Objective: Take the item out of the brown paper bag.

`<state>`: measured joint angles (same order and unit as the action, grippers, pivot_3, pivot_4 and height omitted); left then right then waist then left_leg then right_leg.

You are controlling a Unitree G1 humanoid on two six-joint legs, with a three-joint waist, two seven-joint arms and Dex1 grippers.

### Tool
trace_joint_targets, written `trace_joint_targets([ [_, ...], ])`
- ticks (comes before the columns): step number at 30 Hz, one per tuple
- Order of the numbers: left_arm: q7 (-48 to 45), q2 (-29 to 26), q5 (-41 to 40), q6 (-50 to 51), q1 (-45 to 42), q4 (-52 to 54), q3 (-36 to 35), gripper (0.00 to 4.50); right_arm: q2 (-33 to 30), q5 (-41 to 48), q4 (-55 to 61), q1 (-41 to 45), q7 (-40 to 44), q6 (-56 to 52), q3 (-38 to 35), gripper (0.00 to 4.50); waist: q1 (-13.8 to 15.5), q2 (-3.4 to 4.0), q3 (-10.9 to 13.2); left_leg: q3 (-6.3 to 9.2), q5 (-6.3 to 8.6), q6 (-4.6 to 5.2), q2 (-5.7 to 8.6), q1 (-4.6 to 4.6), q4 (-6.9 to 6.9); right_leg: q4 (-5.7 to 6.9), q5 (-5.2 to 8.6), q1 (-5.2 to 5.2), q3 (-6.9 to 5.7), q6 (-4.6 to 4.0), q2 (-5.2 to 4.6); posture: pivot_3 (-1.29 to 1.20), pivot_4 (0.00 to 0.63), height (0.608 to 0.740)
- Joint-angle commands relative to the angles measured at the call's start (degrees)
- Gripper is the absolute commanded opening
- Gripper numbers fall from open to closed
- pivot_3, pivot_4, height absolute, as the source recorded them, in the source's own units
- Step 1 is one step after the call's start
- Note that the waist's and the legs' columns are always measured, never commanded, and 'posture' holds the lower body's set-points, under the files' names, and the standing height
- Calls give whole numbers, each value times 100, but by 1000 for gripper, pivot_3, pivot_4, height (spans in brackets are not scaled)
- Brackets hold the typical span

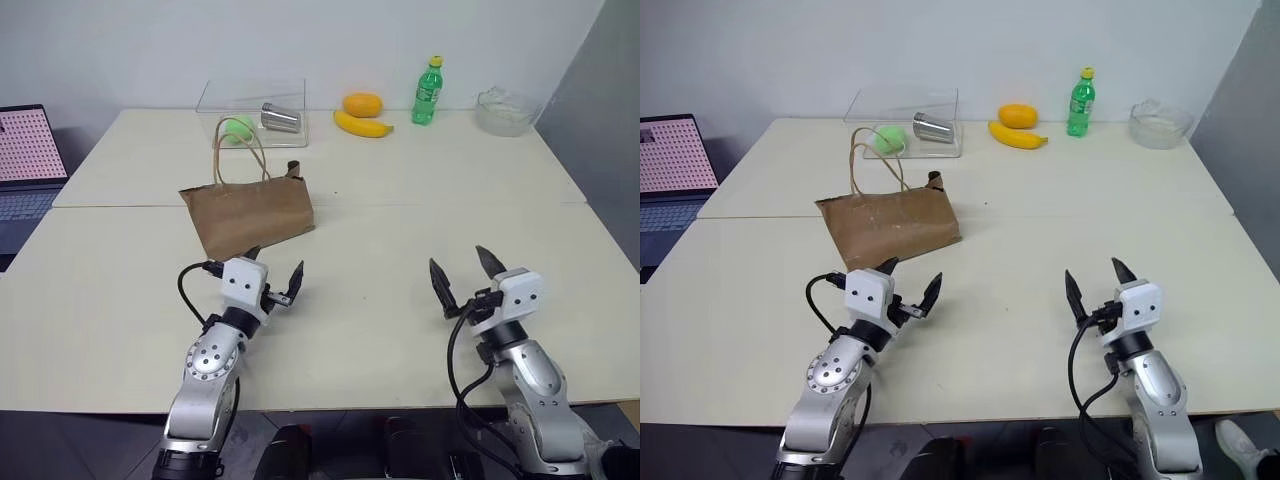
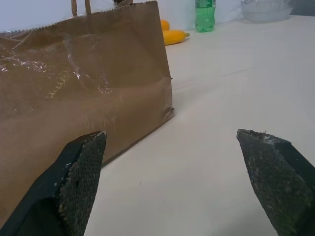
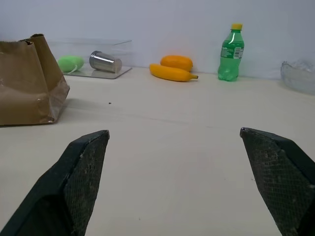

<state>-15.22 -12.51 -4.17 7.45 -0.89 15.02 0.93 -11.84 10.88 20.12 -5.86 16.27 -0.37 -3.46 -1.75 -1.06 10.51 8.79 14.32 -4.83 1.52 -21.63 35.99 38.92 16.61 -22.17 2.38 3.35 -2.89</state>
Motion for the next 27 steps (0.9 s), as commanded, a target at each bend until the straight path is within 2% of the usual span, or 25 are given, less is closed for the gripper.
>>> trace_joint_targets([
  [1, -121, -4, -100, -99, -67, 197, 35, 4462, 10, 92, 110, 36, 29, 76, -52, 4500, 0, 0, 0, 0, 0, 0, 0, 0, 0, 0, 0, 0, 0, 0, 0, 0, 150, 740],
  [15, -98, -49, -10, 309, -263, 150, 16, 4462, -13, -26, 81, 14, 113, 159, -1, 4500, 0, 0, 0, 0, 0, 0, 0, 0, 0, 0, 0, 0, 0, 1, 0, 0, 150, 740],
  [27, -127, -2, -134, 256, -295, 152, -101, 4462, -69, -46, 175, 123, 207, 28, 174, 4500, -3, 0, 0, 0, 0, 0, 0, 0, 0, 0, 0, 0, 0, 0, 0, 0, 150, 740],
])
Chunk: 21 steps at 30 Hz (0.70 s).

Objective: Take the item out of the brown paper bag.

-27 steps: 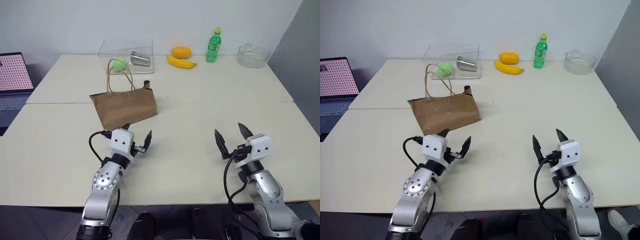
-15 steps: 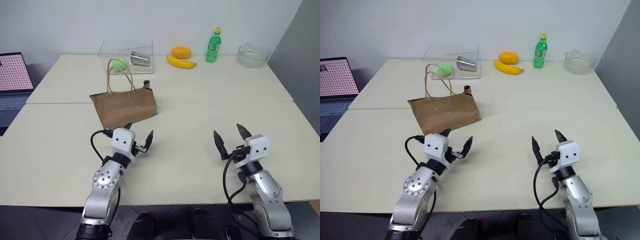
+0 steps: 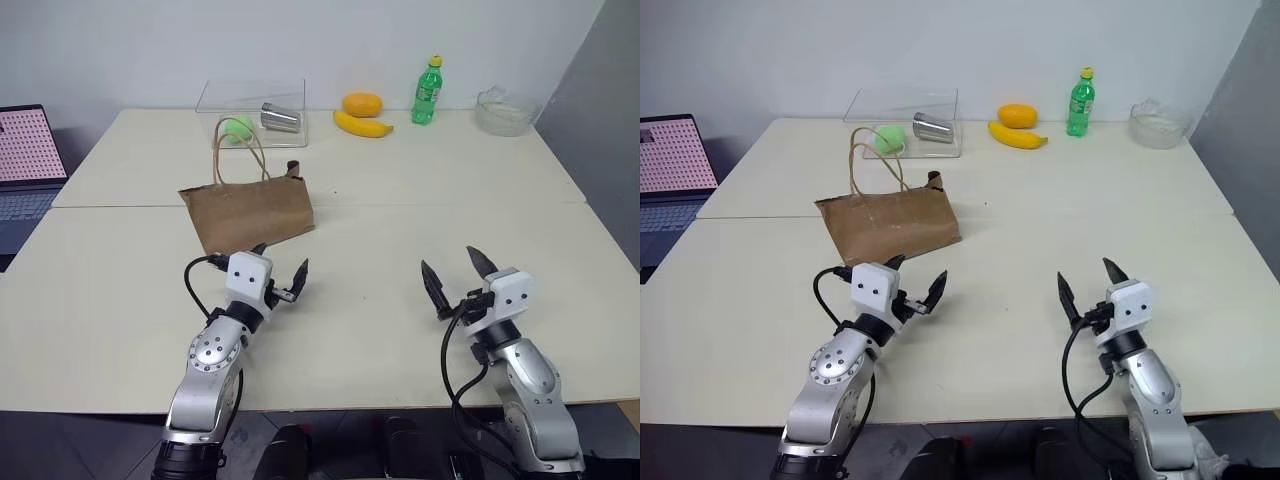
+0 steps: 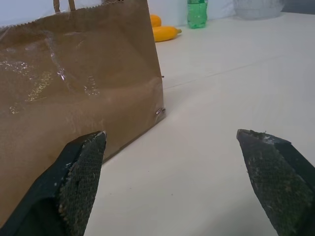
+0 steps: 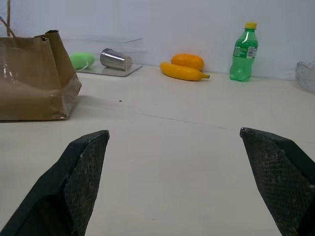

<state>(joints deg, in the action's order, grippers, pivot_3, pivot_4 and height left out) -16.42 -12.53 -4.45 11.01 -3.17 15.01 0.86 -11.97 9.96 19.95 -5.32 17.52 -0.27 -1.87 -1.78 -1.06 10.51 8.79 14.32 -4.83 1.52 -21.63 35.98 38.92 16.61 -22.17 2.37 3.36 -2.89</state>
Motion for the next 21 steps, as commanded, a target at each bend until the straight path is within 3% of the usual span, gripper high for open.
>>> trace_joint_targets([
  [1, -38, -19, -139, -152, -62, 162, -134, 4462, -74, 120, 232, 89, 136, -50, 41, 4500, 0, 0, 0, 0, 0, 0, 0, 0, 0, 0, 0, 0, 0, 0, 0, 0, 150, 740],
  [9, -462, -393, -859, 196, -68, 611, -678, 4462, -944, 632, 842, 776, 1526, -591, 708, 4500, -13, 0, 1, 0, 0, 0, -1, 0, 0, -1, 0, 0, -1, 0, 1, 0, 150, 740],
  [14, -760, -938, -1458, 640, -180, 943, -1223, 4462, -1280, 1415, 938, 1527, 1956, -1429, 654, 4500, -4, -1, 1, 5, 0, 0, -5, 0, 1, 0, 0, 2, -6, 0, 5, 0, 150, 740],
  [21, -2015, -2800, -2166, 1293, -957, -26, -2165, 4462, -1269, 1491, 566, 1909, 2086, -1574, 642, 4500, -9, -4, 4, 13, 0, 0, -6, -9, -1, -2, 0, -7, -14, -1, 9, 0, 150, 740],
])
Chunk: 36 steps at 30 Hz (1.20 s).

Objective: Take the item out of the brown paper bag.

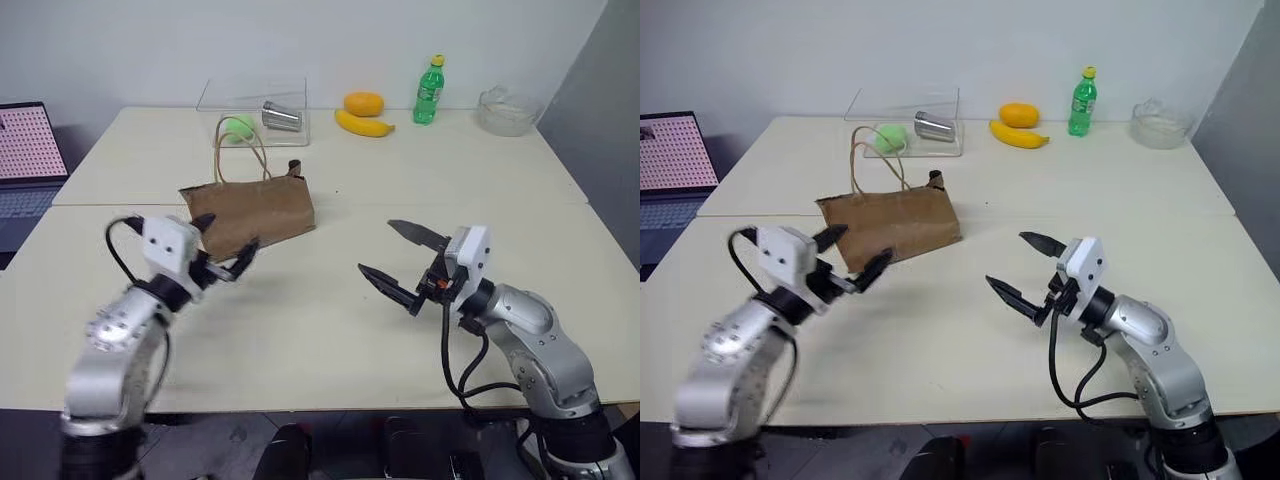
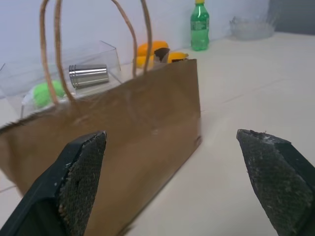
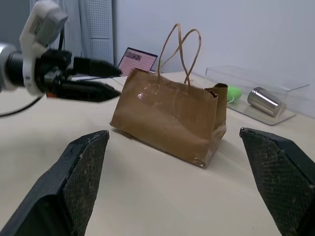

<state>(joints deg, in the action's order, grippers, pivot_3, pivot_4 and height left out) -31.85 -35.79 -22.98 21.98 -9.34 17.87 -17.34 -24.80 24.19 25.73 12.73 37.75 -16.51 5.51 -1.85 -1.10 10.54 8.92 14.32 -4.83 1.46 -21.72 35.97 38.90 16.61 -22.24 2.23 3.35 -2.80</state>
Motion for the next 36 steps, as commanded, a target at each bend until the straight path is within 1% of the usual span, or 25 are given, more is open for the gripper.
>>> trace_joint_targets([
  [1, -873, -859, -436, 371, -636, -743, -351, 4462, 33, 41, -66, 114, 52, 74, -103, 4500, -3, 0, 0, 0, 0, 0, 0, -1, 0, -1, 0, 1, -1, 0, 0, 0, 150, 740],
  [2, -1181, -1144, -521, 486, -860, -1084, -353, 4462, 57, 16, -103, 134, 36, 84, -95, 4500, -3, 0, 0, -3, 0, 0, 3, 0, 0, -1, 0, 1, 1, 0, -1, 0, 150, 740],
  [3, -1617, -1534, -503, 615, -1300, -1678, -201, 4462, 64, 17, -122, 127, 47, 101, -104, 4500, -1, -3, 2, -1, 0, 0, 3, -2, 0, -2, 0, 0, -1, 0, -1, 0, 150, 740],
  [4, -2011, -1850, -338, 497, -1754, -2291, 23, 4462, 79, 6, -137, 135, 52, 108, -91, 4500, 0, -5, 5, 1, 0, 0, 3, -2, 1, 4, 0, -1, -4, 0, 1, 0, 150, 740],
  [6, -2739, -2259, -25, 430, -2674, -3355, 586, 4462, 72, -29, -128, 138, 90, 126, -51, 4500, -6, -6, 6, 5, 0, 0, -3, -6, 1, 1, 0, -5, -8, 0, 12, 0, 150, 740],
  [7, -3016, -2339, 159, 315, -3081, -3813, 843, 4462, 69, -41, -112, 137, 96, 121, -38, 4500, -14, -5, 6, 7, 0, 0, -2, -5, 1, 3, 0, -3, -10, 0, 12, 0, 150, 740],
  [10, -3534, -2302, 697, -143, -4090, -5014, 1395, 4462, 60, -61, -39, 118, 82, 86, -20, 4500, -26, -4, 6, 0, 0, 0, 0, -5, -1, 1, 0, -5, -4, 0, 11, 0, 150, 740],
  [14, -4348, -2034, 1622, -873, -5293, -6734, 2285, 4462, -7, -53, 250, 48, 29, -84, 22, 4500, -56, -4, 7, 6, 0, 0, -5, -10, -1, 4, 0, -9, -10, 0, 18, 0, 150, 740],
  [16, -4491, -1887, 1983, -1234, -5736, -7464, 2531, 4462, -37, -42, 392, 24, 15, -187, 53, 4500, -84, -7, 8, 6, 0, 0, -5, -13, 0, 4, 1, -10, -9, 1, 18, 0, 150, 740],
  [18, -4320, -1714, 2236, -1605, -6096, -8050, 2607, 4462, -53, -30, 503, 7, -9, -278, 59, 4500, -120, -10, 10, 7, 0, 0, -5, -14, 1, 5, 7, -11, -9, 11, 18, 0, 150, 740],
  [19, -4233, -1626, 2334, -1731, -6245, -8278, 2619, 4462, -60, -29, 549, 1, -23, -321, 60, 4500, -131, -11, 11, 8, 0, 0, -6, -15, 1, 5, 13, -12, -9, 22, 18, 0, 150, 740],
  [23, -3902, -1361, 2714, -2151, -6551, -8863, 2655, 4462, -76, -9, 692, -5, -84, -470, 55, 4500, -149, -12, 11, 11, 0, 0, -6, -16, 2, 6, 14, -13, -10, 24, 17, 0, 150, 740],
  [27, -3794, -1173, 2999, -2356, -6592, -9130, 2676, 4462, -108, -15, 761, -41, -119, -553, 21, 4500, -154, -13, 12, 11, 0, 0, -6, -15, 2, 8, 14, -13, -9, 24, 17, 0, 150, 740],
  [32, -3520, -964, 3132, -2429, -6668, -9277, 2532, 4462, -165, 0, 806, -58, -141, -599, -56, 4500, -152, -15, 13, 11, 0, 0, -5, -16, 3, 9, 14, -14, -9, 23, 17, 0, 150, 740],
  [34, -3392, -860, 3111, -2430, -6708, -9306, 2449, 4082, -181, 16, 838, -81, -163, -623, -80, 4500, -149, -15, 13, 13, 0, 0, -5, -17, 4, 9, 13, -13, -9, 23, 16, 0, 150, 740],
  [36, -3283, -763, 3117, -2419, -6742, -9331, 2391, 3575, -198, 22, 889, -125, -185, -661, -76, 4500, -149, -15, 13, 13, 0, 0, -4, -18, 6, 9, 13, -13, -10, 24, 15, 0, 150, 740],
])
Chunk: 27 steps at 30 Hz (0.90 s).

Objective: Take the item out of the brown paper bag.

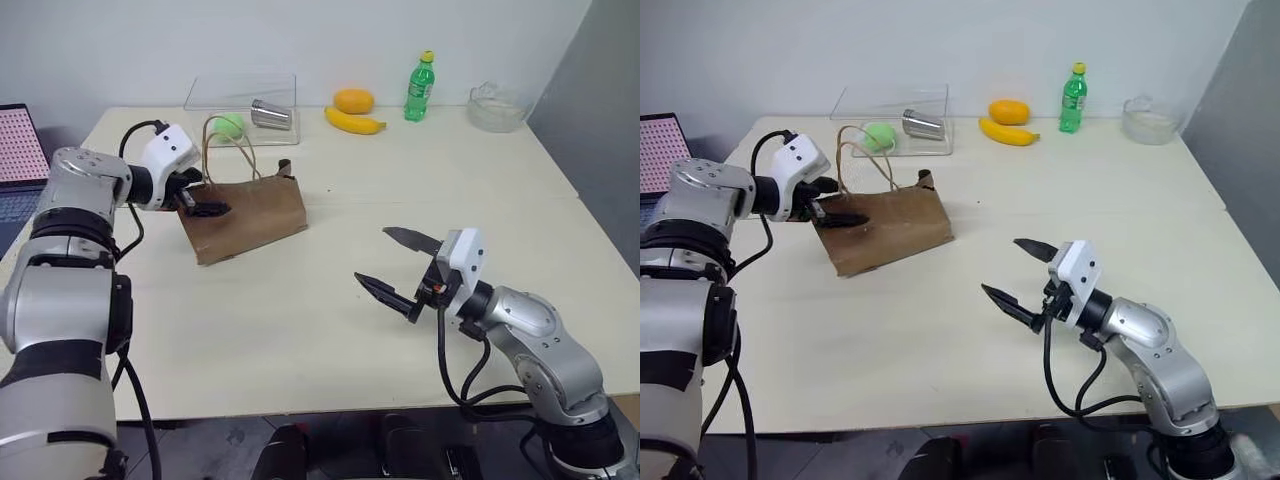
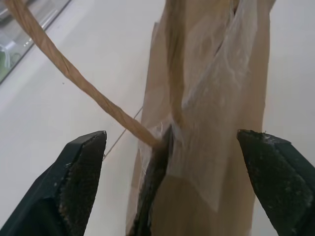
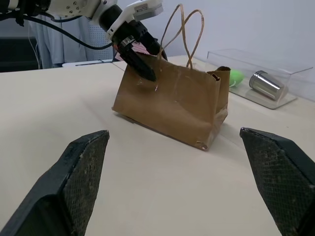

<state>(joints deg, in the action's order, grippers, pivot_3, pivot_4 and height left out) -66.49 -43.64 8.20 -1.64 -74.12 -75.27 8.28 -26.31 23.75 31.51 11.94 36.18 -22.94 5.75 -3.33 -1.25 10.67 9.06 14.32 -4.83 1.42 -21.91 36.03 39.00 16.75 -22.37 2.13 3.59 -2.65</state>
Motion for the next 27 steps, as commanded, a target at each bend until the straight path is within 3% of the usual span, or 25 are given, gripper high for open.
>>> trace_joint_targets([
  [1, 199, 62, 23, -72, -266, -25, -173, 3236, -59, 65, 361, -91, -39, -42, -86, 4500, -1, 0, 0, 0, 0, 0, 1, 0, 0, 0, 0, 0, 0, 0, 0, 0, 150, 740],
  [11, -268, 191, 349, -483, -270, -27, -10, 100, -266, 137, 865, -556, -119, -342, -162, 4500, 1, -1, 0, 1, 0, 0, 1, 2, 3, 5, -1, 3, 0, 0, 0, 0, 150, 740],
  [18, -388, 262, 395, -1032, -722, 43, -107, 20, -426, 241, 1223, -956, -193, -485, -283, 4500, 9, -11, 6, 6, 0, 0, 2, -4, 4, 2, 0, 2, -5, 1, 0, 0, 150, 740],
  [27, -1000, 778, 212, -1595, -1201, 56, -249, 20, -402, 155, 1468, -1317, -417, -425, -281, 4500, 6, -14, 7, 8, 0, 0, 4, -9, 5, 0, 0, 2, -9, 1, -2, 0, 150, 740],
])
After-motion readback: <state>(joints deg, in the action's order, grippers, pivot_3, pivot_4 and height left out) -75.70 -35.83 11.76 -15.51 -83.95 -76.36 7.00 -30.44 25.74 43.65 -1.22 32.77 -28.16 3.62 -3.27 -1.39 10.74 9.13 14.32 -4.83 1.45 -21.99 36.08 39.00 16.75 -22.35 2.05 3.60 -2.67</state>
